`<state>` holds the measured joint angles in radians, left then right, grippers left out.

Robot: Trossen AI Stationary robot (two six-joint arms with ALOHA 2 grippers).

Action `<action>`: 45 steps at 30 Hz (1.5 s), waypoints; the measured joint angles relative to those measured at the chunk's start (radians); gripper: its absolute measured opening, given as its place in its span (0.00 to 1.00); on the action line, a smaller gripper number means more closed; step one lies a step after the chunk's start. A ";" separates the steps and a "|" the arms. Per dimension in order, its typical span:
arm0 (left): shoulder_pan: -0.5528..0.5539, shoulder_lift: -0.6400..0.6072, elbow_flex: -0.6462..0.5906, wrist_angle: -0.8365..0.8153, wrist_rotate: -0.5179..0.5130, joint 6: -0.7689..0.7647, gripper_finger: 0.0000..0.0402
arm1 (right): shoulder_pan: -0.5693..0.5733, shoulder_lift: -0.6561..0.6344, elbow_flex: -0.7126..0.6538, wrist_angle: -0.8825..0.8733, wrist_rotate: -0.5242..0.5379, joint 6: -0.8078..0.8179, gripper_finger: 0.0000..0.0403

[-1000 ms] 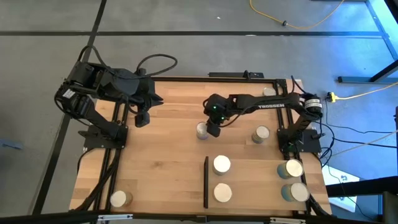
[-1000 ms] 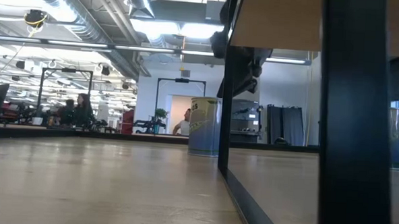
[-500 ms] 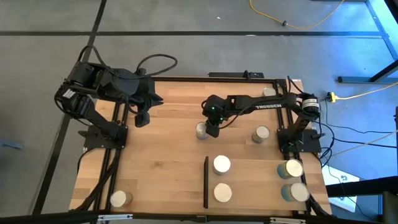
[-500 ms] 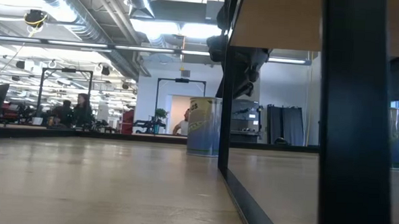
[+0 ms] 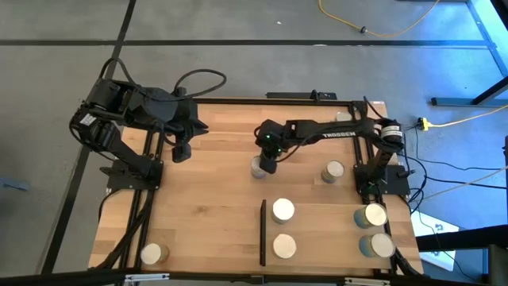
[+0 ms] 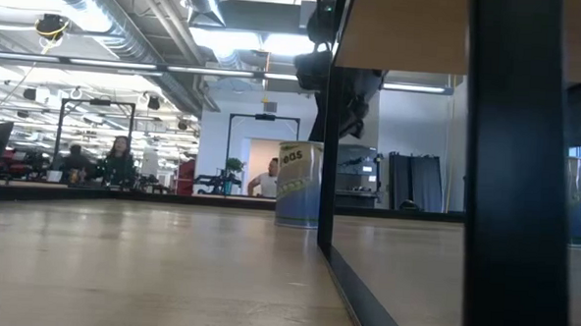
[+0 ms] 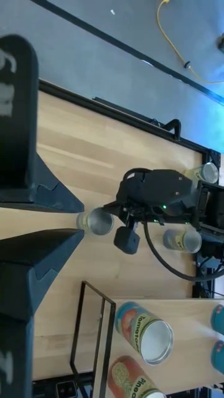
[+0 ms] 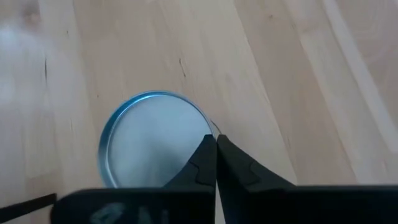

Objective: Pick and place cans onto a shelf
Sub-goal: Put the bottom canned peas on the shelf

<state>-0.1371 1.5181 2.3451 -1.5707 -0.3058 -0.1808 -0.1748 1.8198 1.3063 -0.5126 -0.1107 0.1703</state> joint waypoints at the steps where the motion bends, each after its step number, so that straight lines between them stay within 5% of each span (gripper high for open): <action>1: 0.000 0.000 0.000 0.000 0.000 0.000 0.11 | 0.000 0.003 0.015 -0.017 -0.004 -0.008 0.01; 21: 0.000 0.000 0.000 0.000 0.011 0.000 0.11 | 0.013 0.000 0.439 -0.504 0.024 -0.155 0.00; 38: 0.000 0.000 0.000 0.000 0.073 0.009 0.11 | 0.139 -0.002 0.916 -1.045 0.329 -0.068 0.00; 45: 0.000 0.000 0.000 0.000 0.091 0.009 0.11 | 0.205 -0.022 0.995 -1.059 0.356 -0.012 0.00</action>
<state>-0.1371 1.5181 2.3451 -1.5711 -0.2146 -0.1719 0.0306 1.7981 2.3018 -1.5720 0.2454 0.1582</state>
